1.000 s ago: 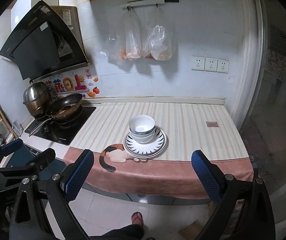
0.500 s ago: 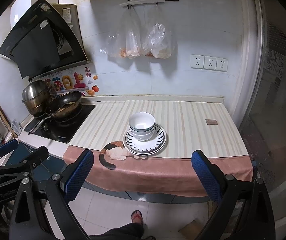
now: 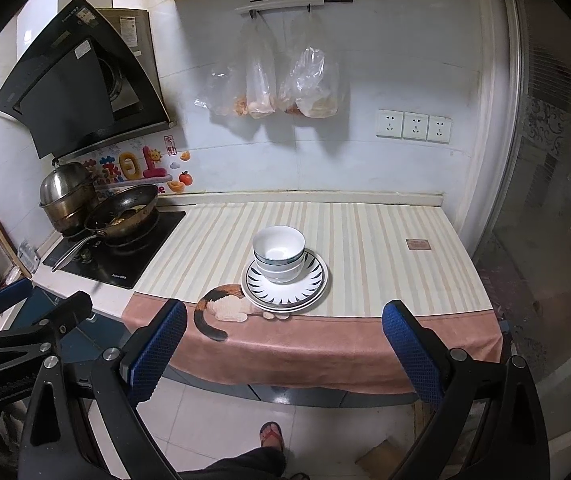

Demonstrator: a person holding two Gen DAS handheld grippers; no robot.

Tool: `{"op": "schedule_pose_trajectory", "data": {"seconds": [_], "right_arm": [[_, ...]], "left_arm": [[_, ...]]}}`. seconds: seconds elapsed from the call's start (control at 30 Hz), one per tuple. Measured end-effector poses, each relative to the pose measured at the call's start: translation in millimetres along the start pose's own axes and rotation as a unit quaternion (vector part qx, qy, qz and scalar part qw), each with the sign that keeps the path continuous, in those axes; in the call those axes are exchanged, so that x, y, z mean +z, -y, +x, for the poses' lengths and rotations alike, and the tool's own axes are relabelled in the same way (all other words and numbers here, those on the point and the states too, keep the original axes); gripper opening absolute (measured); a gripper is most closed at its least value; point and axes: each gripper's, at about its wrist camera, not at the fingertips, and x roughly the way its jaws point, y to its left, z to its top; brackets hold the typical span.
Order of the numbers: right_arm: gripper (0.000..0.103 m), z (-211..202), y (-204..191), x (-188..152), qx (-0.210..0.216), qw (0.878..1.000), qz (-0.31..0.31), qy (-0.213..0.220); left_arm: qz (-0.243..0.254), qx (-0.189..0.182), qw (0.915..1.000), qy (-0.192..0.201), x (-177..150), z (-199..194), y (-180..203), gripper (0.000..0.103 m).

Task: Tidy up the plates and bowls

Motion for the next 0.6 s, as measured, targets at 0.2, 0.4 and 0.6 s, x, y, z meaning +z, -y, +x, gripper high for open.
{"op": "schedule_pose_trajectory", "data": {"seconds": [0.2, 0.4, 0.6], "right_arm": [[0.1, 2.7, 0.1, 0.4, -0.002, 1.0, 0.003, 0.0], [0.1, 3.1, -2.2, -1.7, -0.005, 1.0, 0.005, -0.001], [0.1, 3.9, -2.3, -2.0, -0.008, 1.0, 0.006, -0.002]], "left_arm": [[0.001, -0.002, 1.0, 0.003, 2.1, 0.0, 0.2, 0.103], [0.001, -0.006, 1.0, 0.006, 5.5, -0.1, -0.7, 0.103], [0.0, -0.007, 1.0, 0.004, 7.0, 0.5, -0.1, 0.103]]}}
